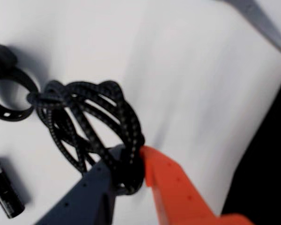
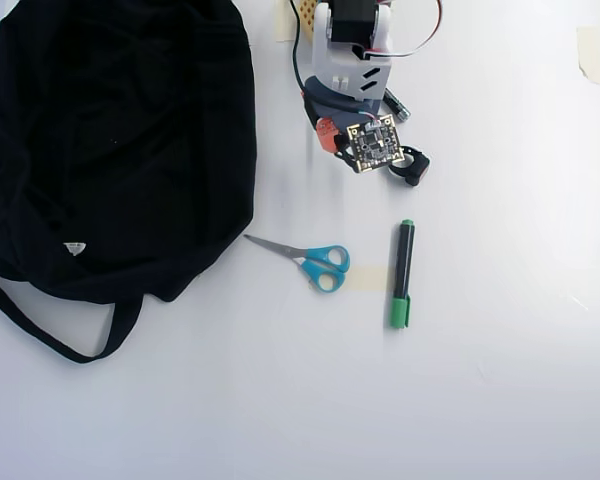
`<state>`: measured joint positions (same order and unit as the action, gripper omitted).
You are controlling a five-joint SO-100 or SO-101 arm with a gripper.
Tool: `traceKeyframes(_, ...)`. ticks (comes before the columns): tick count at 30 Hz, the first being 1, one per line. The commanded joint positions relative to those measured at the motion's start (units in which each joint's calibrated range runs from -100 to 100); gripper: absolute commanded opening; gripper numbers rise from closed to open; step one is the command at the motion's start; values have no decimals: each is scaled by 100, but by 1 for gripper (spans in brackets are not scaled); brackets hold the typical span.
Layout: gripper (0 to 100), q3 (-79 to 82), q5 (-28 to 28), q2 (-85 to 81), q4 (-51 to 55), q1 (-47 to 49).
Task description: Put the cable into the black bag
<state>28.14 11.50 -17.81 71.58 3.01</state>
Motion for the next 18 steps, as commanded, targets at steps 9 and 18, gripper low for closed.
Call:
traceKeyframes(9,2,-631,-212,-659,26,-204)
traceKeyframes(18,2,-748,-269,-659,0,-226)
